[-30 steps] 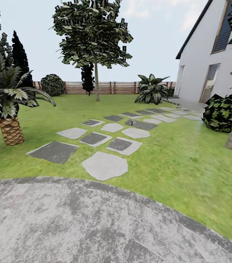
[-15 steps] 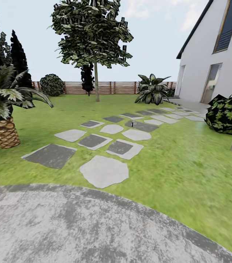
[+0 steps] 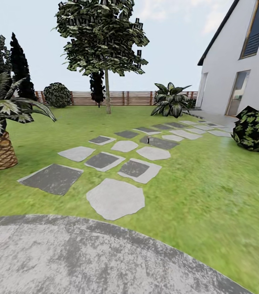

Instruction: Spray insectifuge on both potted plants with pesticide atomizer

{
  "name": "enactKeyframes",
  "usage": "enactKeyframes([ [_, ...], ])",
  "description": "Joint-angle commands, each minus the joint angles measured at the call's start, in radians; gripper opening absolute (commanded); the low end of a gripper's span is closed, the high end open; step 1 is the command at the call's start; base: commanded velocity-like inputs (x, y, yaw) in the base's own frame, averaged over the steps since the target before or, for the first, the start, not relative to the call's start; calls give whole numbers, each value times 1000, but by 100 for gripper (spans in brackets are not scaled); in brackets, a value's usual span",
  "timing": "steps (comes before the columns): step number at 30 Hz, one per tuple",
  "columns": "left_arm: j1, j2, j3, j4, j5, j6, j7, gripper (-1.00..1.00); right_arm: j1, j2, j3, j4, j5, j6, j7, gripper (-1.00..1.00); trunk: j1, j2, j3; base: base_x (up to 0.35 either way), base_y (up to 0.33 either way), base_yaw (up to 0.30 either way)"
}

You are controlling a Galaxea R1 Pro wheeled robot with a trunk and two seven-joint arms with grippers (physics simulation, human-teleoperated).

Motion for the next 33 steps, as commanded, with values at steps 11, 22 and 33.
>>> enactKeyframes([
  [11,-1,0,0,1,1,-3,-1,100,-1,0,0,1,1,-3,0,100,0,0,-1,337,0,0],
  [22,-1,-1,0,0,1,-3,-1,100,-1,-1,0,1,1,-3,1,100,0,0,-1,337,0,0],
  [33,-1,0,0,1,1,-3,-1,100,-1,0,0,1,1,-3,0,100,0,0,-1,336,0,0],
])
